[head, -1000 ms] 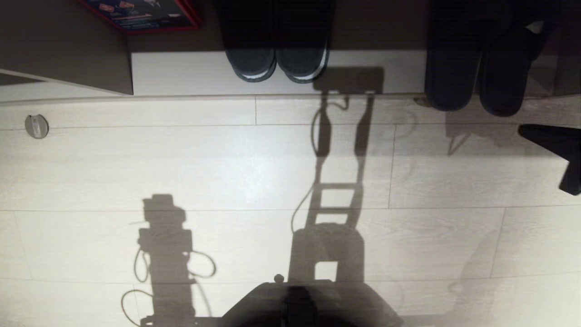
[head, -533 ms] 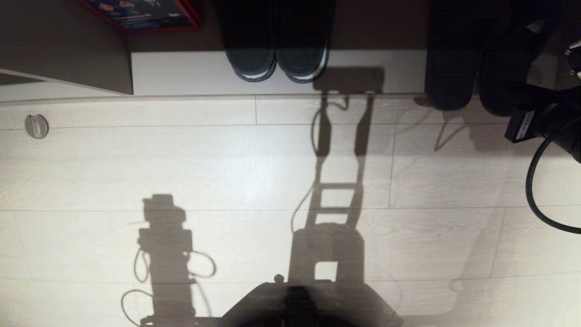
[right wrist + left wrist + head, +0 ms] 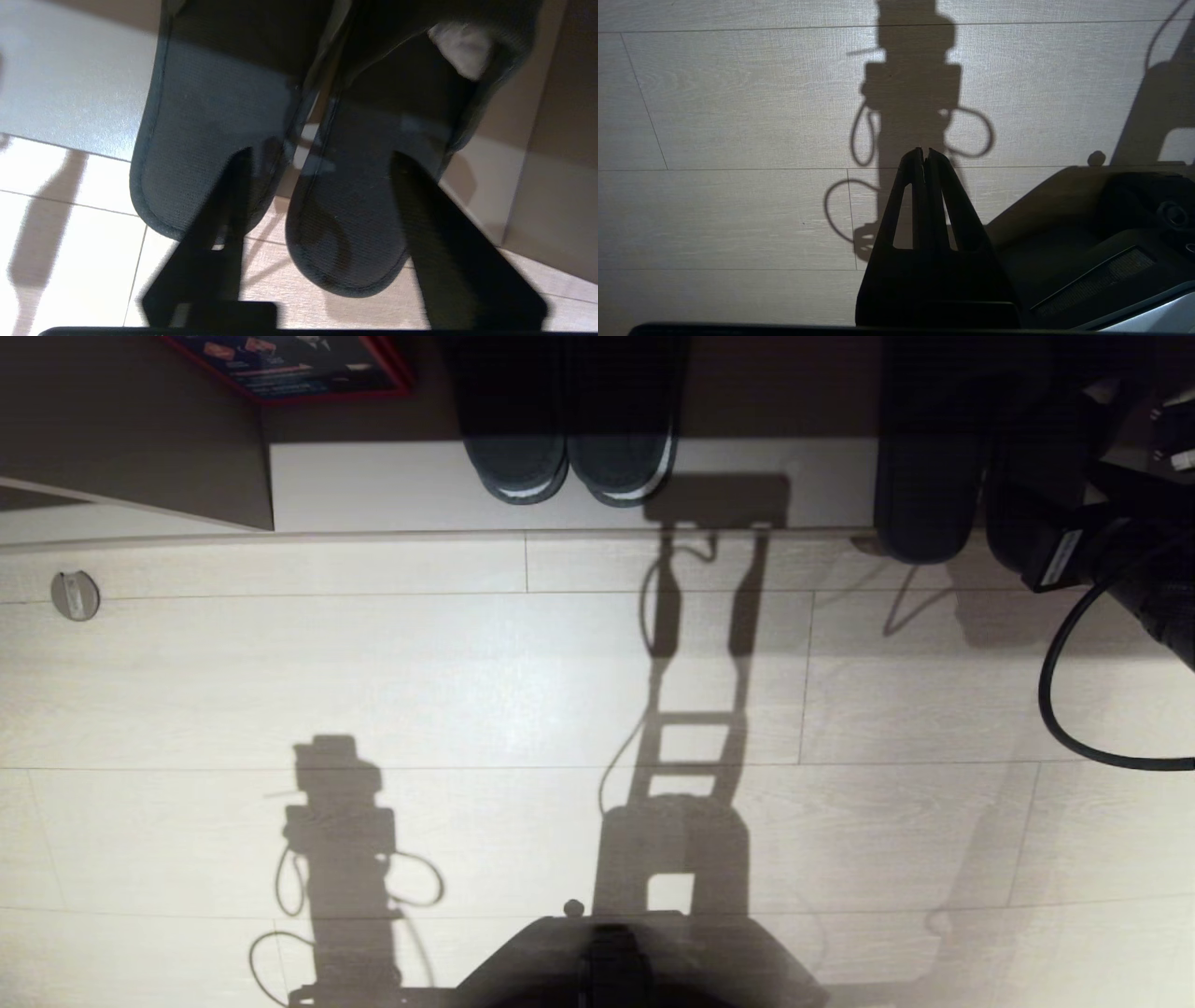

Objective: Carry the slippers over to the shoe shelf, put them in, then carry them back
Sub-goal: Pick up the slippers in the shoe cabinet

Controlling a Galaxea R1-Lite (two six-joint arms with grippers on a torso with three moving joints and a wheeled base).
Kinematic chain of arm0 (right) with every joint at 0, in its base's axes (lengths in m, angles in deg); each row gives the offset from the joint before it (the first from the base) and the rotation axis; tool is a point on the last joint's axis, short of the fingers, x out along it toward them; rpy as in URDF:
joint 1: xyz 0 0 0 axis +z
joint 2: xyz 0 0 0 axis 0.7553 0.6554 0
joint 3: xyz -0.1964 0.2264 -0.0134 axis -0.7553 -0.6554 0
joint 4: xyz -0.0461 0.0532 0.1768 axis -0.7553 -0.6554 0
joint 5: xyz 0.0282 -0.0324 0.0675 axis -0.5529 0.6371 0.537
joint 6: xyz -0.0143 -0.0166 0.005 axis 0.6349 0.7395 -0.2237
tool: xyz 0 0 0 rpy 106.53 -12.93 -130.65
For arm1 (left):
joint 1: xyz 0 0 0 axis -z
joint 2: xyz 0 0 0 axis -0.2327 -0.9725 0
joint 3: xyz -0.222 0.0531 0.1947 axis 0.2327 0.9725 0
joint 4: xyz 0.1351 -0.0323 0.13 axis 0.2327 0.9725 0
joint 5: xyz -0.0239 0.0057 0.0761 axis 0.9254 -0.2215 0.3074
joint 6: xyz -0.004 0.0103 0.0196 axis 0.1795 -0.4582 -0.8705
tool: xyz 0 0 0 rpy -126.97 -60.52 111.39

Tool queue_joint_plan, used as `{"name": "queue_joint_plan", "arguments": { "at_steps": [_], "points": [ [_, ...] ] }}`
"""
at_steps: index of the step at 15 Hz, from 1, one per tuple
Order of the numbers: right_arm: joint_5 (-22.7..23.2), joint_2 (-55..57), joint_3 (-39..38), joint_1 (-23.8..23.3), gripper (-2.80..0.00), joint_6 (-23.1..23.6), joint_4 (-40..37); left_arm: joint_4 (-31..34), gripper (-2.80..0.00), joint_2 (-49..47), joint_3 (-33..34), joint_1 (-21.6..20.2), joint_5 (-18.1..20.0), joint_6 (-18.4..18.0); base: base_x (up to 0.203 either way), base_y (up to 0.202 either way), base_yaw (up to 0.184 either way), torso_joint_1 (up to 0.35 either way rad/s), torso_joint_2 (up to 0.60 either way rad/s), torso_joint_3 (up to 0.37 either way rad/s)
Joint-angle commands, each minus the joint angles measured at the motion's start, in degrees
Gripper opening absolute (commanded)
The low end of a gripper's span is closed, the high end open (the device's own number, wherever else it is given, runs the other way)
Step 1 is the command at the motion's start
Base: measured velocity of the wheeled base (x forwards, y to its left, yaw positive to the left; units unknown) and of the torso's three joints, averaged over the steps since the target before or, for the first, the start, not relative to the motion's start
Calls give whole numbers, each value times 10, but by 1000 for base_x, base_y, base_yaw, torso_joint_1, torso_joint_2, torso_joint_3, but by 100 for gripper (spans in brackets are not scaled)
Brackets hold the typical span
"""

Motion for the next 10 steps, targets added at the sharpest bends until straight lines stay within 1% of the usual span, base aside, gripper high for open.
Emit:
{"name": "queue_joint_plan", "arguments": {
  "at_steps": [1,3,5,6,8,10],
  "points": [
    [-5,7,2,0,0,-2,3,0,-280,-1,0,0,0,0,0,0,0,0,0,0],
    [-19,22,14,0,0,-23,12,0,-280,-1,0,0,0,0,0,0,0,0,0,0],
    [-27,27,19,1,0,-33,21,0,-280,-1,0,0,0,0,0,0,0,0,0,0],
    [-43,42,21,4,0,-40,52,0,-280,-1,0,0,0,0,0,0,0,0,0,0],
    [-75,83,23,9,0,-57,147,0,-280,-1,0,0,0,0,0,0,0,0,0,0],
    [-84,111,36,11,0,-66,208,0,-280,-1,1,0,0,0,0,0,0,0,0,0]
  ]
}}
